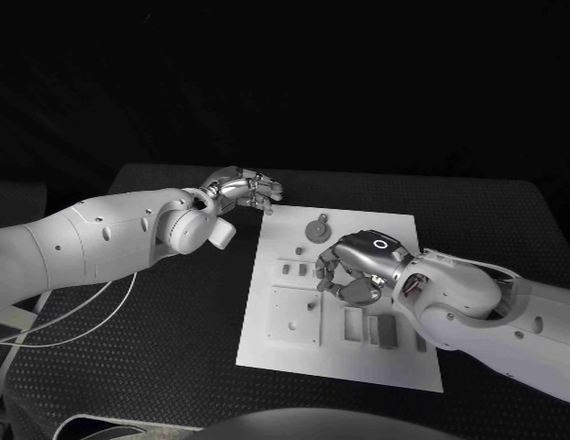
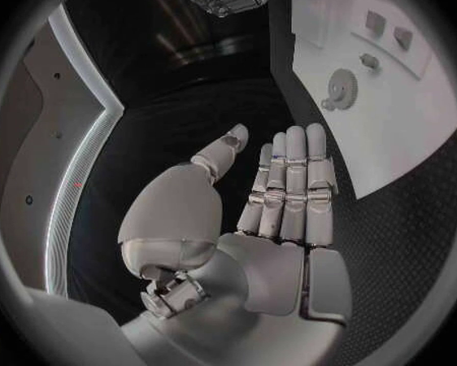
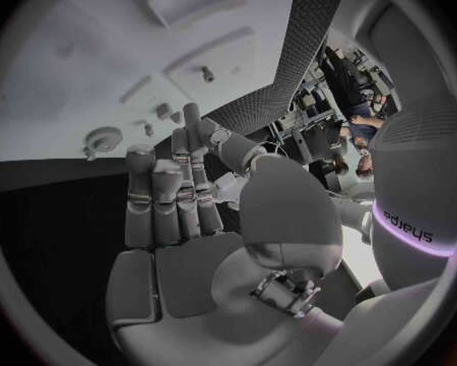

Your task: Assemble the parts on the task board

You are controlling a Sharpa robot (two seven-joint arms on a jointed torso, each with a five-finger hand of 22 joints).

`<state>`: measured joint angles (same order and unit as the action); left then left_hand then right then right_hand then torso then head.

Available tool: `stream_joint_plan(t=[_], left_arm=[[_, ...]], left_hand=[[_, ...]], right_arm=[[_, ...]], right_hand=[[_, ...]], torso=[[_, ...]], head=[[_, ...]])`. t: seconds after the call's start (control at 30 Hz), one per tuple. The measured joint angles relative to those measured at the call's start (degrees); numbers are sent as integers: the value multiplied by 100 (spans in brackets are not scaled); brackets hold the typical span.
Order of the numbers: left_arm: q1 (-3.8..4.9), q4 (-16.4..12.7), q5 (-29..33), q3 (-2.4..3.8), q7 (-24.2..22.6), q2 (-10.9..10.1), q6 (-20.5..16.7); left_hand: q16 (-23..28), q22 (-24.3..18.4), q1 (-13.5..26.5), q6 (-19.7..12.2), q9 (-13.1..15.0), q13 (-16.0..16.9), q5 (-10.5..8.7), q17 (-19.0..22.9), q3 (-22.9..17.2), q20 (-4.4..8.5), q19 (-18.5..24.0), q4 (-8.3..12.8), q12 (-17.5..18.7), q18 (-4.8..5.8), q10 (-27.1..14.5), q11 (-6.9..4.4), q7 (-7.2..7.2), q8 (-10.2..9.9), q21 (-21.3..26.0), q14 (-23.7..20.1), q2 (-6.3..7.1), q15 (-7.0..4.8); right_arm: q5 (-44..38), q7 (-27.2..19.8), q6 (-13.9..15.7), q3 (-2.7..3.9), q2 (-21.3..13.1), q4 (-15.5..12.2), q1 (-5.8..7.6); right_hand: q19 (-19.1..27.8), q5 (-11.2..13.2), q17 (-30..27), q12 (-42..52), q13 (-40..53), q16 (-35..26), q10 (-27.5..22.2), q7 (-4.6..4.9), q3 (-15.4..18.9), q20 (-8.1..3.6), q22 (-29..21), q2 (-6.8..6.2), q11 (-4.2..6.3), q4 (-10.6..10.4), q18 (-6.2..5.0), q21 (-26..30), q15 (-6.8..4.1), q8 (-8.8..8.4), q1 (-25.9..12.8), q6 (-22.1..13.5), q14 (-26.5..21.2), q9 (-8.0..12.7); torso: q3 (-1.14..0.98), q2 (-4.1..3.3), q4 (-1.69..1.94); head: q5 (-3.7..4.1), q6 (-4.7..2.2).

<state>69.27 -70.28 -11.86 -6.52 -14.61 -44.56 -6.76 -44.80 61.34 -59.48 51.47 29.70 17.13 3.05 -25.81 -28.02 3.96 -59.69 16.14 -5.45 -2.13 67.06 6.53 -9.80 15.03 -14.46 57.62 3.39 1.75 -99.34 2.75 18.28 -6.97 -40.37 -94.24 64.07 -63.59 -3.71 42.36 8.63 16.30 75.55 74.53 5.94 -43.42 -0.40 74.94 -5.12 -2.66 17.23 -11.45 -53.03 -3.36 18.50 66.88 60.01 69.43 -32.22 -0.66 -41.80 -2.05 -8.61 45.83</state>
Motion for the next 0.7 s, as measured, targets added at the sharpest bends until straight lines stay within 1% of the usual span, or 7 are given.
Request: stream_joint_plan(t=[0.1,0.3,0.47,0.5,0.57,0.63,0.7], left_arm=[[0,-1,0,0,-1,2,0],[0,-2,0,0,-1,13,0],[0,-5,1,0,-1,13,0],[0,-7,1,0,-1,13,0],[0,-9,1,0,-1,13,0],[0,-11,1,0,-1,13,0],[0,-14,1,0,-1,12,0]], left_hand=[[0,0,0,0,0,0,0,-4,0,0,0,0,0,2,0,0,0,0,0,0,0,0],[22,0,0,0,0,-5,0,-4,0,0,0,0,0,9,0,0,0,0,0,0,0,0],[22,0,0,0,-5,-5,0,-10,0,0,0,0,0,28,0,0,0,0,0,0,0,0],[22,0,0,0,-5,-5,0,-10,0,0,0,0,0,2,0,0,0,0,0,0,0,0],[22,0,0,0,-5,-5,0,-10,0,0,0,0,0,-11,0,0,0,0,0,0,0,0],[22,1,0,0,-5,-5,0,-10,0,0,0,0,0,-37,0,0,0,0,0,0,0,0],[22,0,0,0,-4,-5,0,-12,0,0,0,0,0,-38,0,0,0,0,0,0,0,0]], right_arm=[[29,-38,21,-13,192,6,-117],[41,-95,40,-48,440,89,-256],[18,-120,41,-76,575,158,-316],[13,-121,40,-79,589,173,-322],[-2,-123,37,-96,634,220,-336],[-24,-123,26,-122,680,271,-351],[-42,-123,16,-149,704,306,-361]], right_hand=[[-1,1,0,0,0,0,0,0,0,0,0,0,0,0,0,0,0,0,0,-1,1,-2],[-2,-4,0,0,0,0,-1,1,0,-1,-1,0,0,0,1,0,0,0,0,-2,2,-1],[-4,-8,0,0,0,0,-1,8,-17,-2,-1,0,0,17,1,0,0,-1,0,-9,3,-1],[-4,-8,0,0,0,0,-1,8,-17,-2,-1,0,0,17,1,0,0,-1,0,-9,3,-1],[-4,-8,0,0,0,0,-2,8,-17,-2,-1,0,0,17,2,0,0,-2,0,-10,3,-2],[-5,-8,0,0,0,0,-2,0,-17,-1,-1,0,0,17,2,0,0,-3,0,-19,4,-5],[-19,-8,0,0,0,0,-2,11,-17,0,-1,0,-1,17,2,0,0,-5,0,-8,4,-9]], torso=[[1,-1,3],[3,-3,10],[3,-3,11],[3,-3,11],[3,-3,11],[3,-3,11],[3,-3,10]], head=[[-8,3],[-20,11],[-38,25],[-40,26],[-46,32],[-51,41],[-56,48]])
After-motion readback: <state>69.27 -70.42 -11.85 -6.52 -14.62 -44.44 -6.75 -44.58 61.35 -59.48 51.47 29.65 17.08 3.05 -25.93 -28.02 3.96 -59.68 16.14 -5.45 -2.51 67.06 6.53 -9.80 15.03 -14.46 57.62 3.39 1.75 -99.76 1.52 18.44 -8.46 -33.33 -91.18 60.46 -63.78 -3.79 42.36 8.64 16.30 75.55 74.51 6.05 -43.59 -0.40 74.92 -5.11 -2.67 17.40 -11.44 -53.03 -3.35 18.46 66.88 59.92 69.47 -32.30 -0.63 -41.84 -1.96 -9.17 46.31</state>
